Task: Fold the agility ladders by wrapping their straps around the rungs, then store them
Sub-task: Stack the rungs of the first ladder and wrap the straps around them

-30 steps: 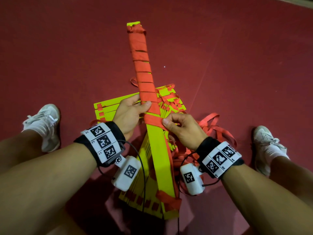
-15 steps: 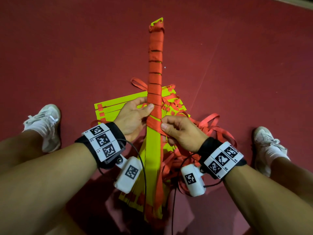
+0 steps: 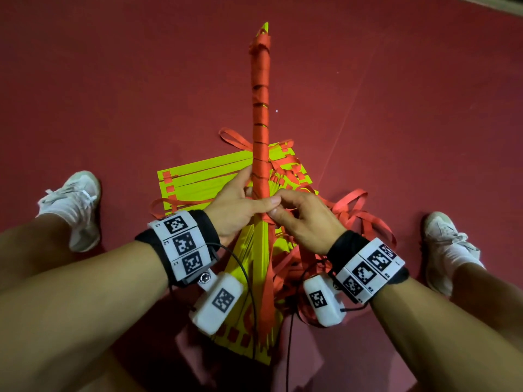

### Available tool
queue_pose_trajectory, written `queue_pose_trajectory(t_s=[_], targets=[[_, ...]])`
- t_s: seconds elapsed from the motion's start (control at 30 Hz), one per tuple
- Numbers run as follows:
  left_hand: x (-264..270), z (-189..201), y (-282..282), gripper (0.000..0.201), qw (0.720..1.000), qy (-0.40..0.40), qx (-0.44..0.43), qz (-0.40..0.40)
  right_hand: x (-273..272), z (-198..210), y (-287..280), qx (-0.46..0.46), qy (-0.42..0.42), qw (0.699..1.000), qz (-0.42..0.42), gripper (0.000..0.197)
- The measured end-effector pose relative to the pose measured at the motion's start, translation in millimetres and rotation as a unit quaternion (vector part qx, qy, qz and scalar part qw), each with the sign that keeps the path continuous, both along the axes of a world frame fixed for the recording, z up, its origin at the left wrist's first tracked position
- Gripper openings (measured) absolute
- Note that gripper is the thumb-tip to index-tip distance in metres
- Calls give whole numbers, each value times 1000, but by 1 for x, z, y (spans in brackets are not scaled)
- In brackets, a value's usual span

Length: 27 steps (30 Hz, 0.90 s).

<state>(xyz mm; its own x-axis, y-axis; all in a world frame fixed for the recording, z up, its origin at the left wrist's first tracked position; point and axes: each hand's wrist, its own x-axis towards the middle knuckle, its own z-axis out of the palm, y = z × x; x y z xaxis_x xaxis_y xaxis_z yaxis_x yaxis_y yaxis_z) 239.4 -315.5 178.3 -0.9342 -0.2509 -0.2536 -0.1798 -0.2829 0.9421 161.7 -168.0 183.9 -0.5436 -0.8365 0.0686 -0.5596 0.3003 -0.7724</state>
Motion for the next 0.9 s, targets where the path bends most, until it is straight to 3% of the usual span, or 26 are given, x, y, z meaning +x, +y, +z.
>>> queue_pose_trajectory(t_s=[0.13, 0.3, 0.4, 0.5, 0.7, 0.9], targets=[[2, 5, -1, 60, 1000, 1, -18, 4, -1, 5, 1, 2, -89, 996, -23, 8], [3, 10, -2, 42, 999, -7, -32, 22, -3, 5, 4, 10, -120, 992, -24, 10], [2, 12, -3, 26, 999, -21, -32, 18, -8, 4, 6, 32, -130, 991, -12, 22], [2, 12, -4, 21, 998, -36, -44, 11, -12, 5, 6, 40, -97, 994, 2, 27], [1, 16, -4, 28, 997, -44, -65, -3, -16, 6, 5, 91, -1, 996, 6, 32], [1, 19, -4, 34, 997, -42, -68, 0, -15, 2, 4, 108, 42, 993, -2, 33]])
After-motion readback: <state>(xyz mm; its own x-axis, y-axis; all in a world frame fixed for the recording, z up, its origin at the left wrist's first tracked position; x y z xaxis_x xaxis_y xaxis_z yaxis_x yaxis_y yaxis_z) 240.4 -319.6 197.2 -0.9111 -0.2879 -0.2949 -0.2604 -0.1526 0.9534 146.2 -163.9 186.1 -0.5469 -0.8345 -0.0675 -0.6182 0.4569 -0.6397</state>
